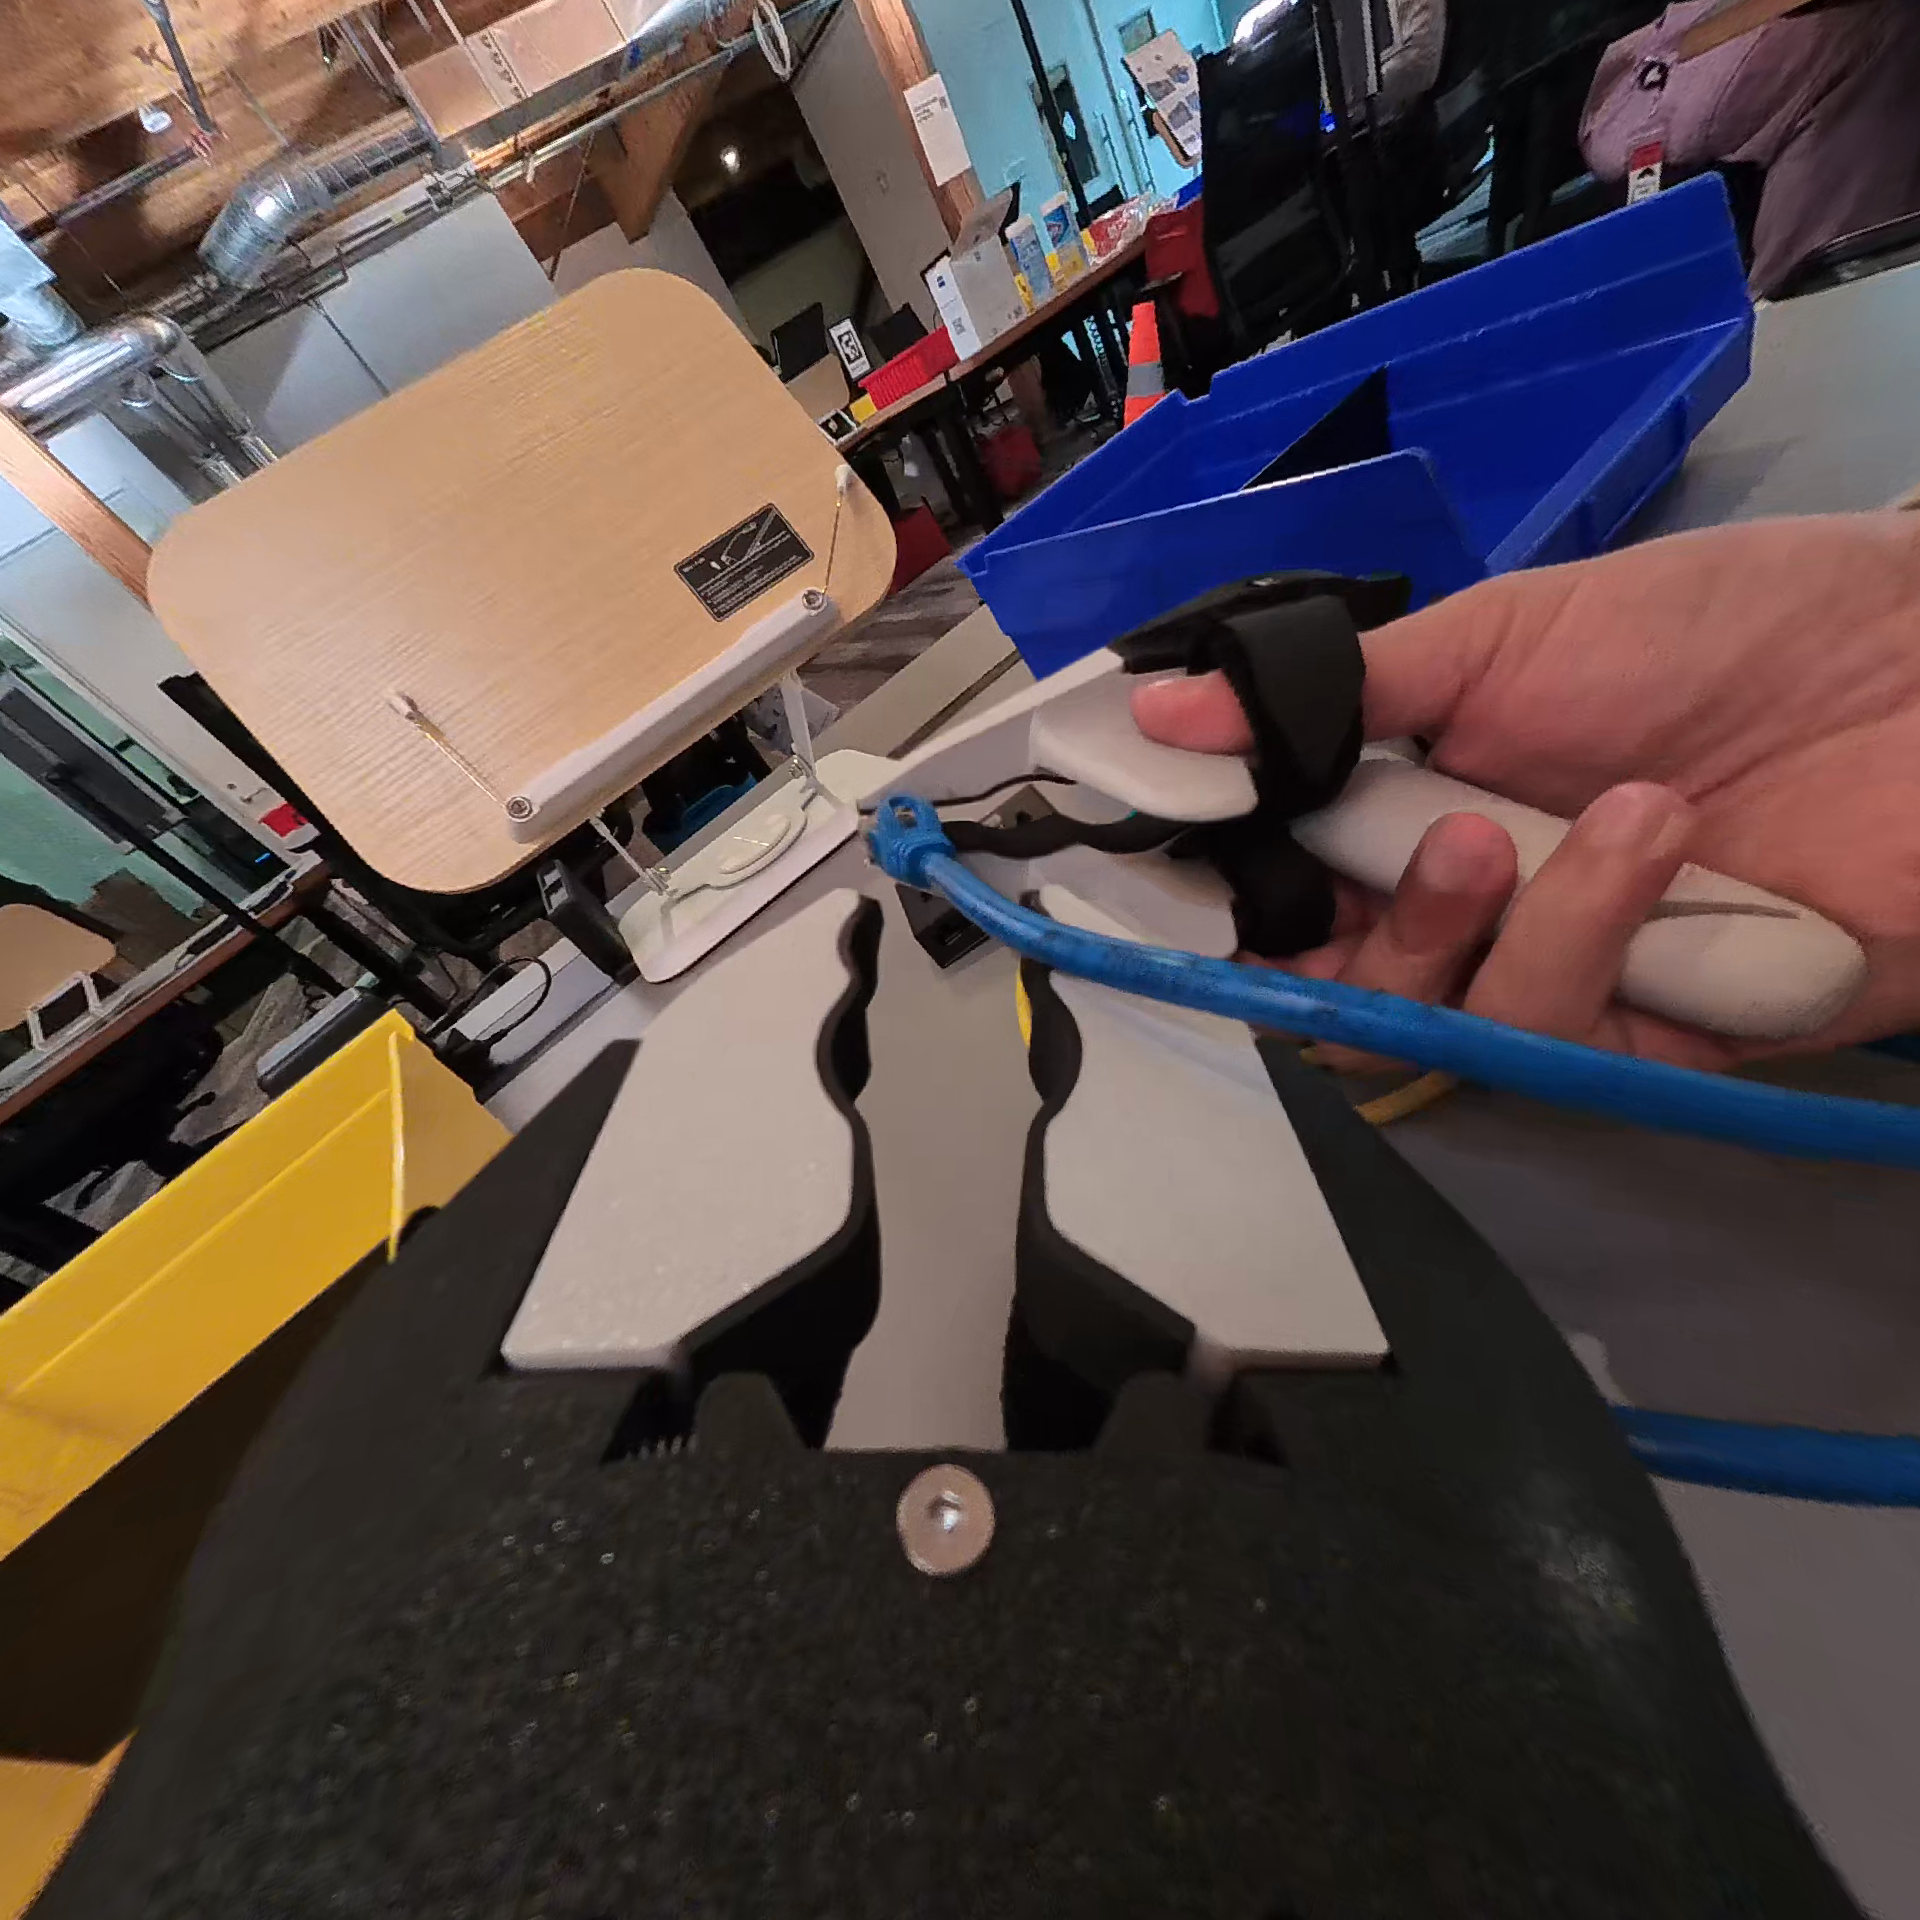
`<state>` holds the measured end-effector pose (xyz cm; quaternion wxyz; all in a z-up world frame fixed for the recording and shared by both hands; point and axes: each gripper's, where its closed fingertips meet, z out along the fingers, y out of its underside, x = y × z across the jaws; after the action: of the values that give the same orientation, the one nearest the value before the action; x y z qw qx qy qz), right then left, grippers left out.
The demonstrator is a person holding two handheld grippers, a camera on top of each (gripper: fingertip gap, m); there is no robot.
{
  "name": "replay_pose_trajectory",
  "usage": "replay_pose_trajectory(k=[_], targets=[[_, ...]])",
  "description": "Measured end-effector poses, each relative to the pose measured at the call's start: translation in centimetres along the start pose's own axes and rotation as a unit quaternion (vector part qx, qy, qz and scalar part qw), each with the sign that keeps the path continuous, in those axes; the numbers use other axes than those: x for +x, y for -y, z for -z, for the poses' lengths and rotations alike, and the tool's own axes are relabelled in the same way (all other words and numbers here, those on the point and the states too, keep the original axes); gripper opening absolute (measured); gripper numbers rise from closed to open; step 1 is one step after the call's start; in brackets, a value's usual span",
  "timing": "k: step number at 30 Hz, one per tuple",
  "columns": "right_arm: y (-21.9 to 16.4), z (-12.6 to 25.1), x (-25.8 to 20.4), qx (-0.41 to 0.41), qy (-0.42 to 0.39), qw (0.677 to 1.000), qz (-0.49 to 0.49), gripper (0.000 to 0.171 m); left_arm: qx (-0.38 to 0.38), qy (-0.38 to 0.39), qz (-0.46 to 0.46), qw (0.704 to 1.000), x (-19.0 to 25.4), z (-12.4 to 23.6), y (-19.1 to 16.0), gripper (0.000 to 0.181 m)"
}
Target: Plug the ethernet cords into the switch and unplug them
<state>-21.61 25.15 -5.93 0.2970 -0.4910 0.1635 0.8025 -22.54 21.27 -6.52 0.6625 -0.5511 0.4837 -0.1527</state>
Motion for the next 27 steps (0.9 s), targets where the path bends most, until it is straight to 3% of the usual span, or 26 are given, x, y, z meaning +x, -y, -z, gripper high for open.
replay_pose_trajectory(k=[6, 11, 19, 21, 24, 27], targets=[[-0.5, 0.3, 1.7, -0.002, -0.062, 0.997, 0.046, 0.008, -0.014, 0.013, 0.008, 1.000, -0.5, -0.2, -0.5, 0.009], [-0.3, 0.7, 2.4, -0.009, -0.119, 0.987, 0.105, 0.008, -0.028, 0.008, 0.040, 0.999, -0.5, -0.4, -1.1, 0.008], [-0.1, 1.1, 2.2, -0.042, -0.155, 0.980, 0.118, 0.009, -0.030, -0.036, 0.123, 0.991, -0.8, -0.3, -1.2, 0.006], [0.6, 1.0, 1.0, -0.070, -0.170, 0.965, 0.185, 0.006, -0.020, -0.033, 0.148, 0.988, -1.6, -0.1, -1.0, 0.006], [3.6, 1.6, -1.6, -0.099, -0.217, 0.915, 0.327, 0.025, 0.004, -0.045, 0.185, 0.982, -2.7, 0.7, -0.7, 0.006], [8.5, 4.1, -0.8, -0.165, -0.368, 0.775, 0.487, 0.044, 0.017, -0.063, 0.219, 0.973, -3.6, 1.3, -0.7, 0.005]])
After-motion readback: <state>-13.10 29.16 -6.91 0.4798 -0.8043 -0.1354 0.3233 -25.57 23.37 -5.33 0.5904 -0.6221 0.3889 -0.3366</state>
